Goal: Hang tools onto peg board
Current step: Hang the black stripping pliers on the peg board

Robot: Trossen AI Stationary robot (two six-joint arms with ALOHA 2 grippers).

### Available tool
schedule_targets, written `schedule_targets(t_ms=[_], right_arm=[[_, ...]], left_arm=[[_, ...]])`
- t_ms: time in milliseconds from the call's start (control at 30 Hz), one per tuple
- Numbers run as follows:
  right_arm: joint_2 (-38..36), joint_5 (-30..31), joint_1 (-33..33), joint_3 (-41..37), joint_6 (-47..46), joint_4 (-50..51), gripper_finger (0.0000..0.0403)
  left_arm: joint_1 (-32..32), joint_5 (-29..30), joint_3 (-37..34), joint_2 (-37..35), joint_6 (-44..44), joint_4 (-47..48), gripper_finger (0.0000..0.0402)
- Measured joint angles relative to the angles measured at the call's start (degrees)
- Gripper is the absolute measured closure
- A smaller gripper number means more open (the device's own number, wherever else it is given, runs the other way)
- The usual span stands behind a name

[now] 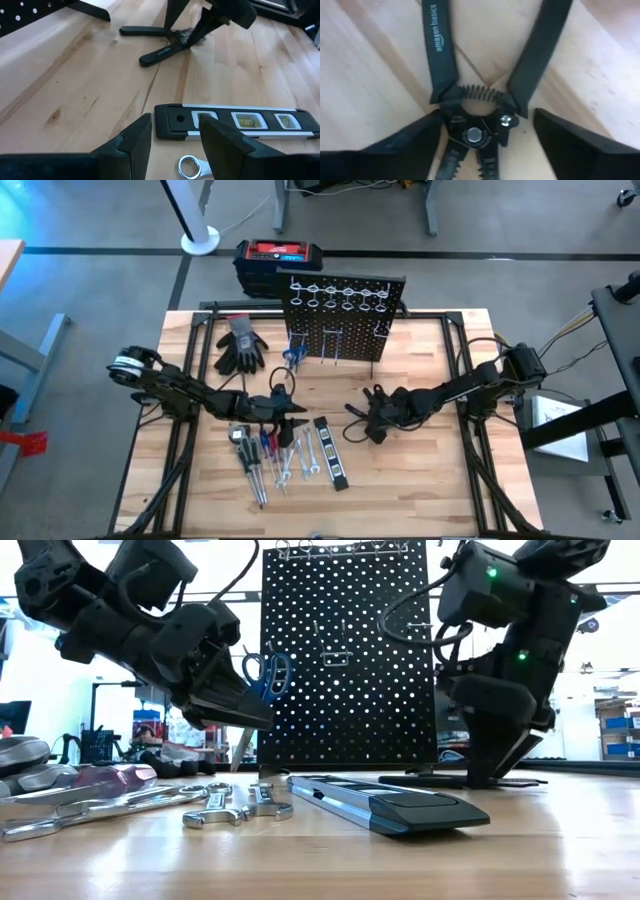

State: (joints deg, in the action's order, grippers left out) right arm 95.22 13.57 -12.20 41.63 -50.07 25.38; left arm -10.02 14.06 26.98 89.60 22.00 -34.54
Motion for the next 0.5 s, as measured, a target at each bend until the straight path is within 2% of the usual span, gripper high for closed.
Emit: schedule_targets(t_ms=[133,167,500], right_arm=[[-1.57,-0.13,0.21,-0.37,0.34,1.32,0.0276],[-1.80,-0.09,0.20,-0.40,0.44,1.50,0.0293],[-3.07,1.22,-1.10,-0.76,1.74,1.90,0.0293]], left_arm=[[0.00,0.00,0.00,0.00,1.21,0.00,0.0246],[0.00,0.00,0.00,0.00,1.29,0.00,0.0246],[-1.07,0.00,0.00,0.00,4.62,-0.05,0.0246]])
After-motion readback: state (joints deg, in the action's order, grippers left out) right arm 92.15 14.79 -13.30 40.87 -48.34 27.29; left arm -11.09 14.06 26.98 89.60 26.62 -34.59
